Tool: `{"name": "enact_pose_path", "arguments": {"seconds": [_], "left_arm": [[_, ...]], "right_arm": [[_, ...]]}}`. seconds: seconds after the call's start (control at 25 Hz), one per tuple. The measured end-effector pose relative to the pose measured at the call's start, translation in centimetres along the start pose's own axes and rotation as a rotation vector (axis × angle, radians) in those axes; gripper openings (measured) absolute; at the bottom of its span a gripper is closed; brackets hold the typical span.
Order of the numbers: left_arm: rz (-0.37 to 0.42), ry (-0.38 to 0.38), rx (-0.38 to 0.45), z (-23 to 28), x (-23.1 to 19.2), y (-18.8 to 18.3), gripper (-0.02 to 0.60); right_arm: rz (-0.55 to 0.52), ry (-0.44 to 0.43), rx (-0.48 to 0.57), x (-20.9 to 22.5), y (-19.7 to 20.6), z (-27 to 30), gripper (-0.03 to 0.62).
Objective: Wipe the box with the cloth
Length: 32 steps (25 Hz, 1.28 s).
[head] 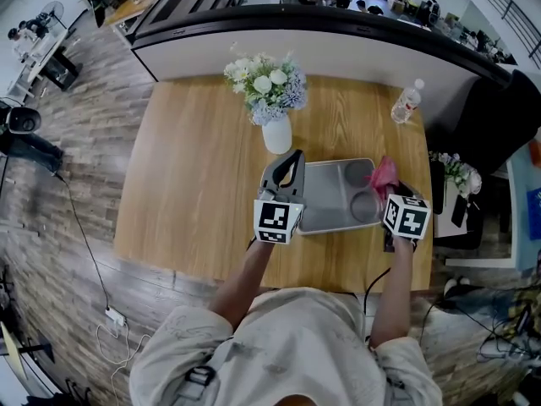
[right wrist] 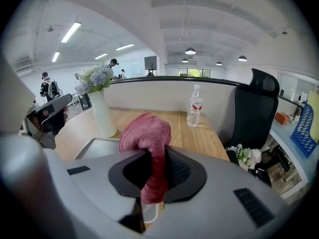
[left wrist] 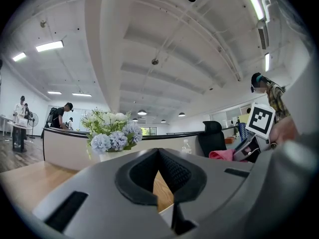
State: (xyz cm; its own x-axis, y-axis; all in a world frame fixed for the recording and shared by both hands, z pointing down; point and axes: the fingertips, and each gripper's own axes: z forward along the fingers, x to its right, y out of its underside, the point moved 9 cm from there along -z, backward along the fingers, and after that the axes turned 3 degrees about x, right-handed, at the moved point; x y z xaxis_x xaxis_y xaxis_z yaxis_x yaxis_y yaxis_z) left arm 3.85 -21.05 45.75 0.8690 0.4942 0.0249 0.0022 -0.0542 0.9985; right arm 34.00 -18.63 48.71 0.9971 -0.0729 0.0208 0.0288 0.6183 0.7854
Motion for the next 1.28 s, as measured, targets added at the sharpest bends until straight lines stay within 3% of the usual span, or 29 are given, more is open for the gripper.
{"name": "enact_pose_path", "arguments": {"seconds": [0.36, 0.76, 1.28], "left_arm": [[0.003, -0.020, 0.004, 0.3, -1.5, -2.3, 0.011], [0.006, -0.068, 0.034, 0.6, -3.8, -5.4, 0.011], [0.024, -0.109, 0.061, -0.1, -5.0, -7.4, 0.009]], "right_arm": [[-0.014, -0.026, 0.127, -1.0, -4.7, -0.4, 0.064], [-0.047, -0.065, 0.345, -2.8, -9.5, -2.5, 0.064], [-0.064, -0.085, 0.572, -3.7, -11.7, -4.8, 0.064]]}}
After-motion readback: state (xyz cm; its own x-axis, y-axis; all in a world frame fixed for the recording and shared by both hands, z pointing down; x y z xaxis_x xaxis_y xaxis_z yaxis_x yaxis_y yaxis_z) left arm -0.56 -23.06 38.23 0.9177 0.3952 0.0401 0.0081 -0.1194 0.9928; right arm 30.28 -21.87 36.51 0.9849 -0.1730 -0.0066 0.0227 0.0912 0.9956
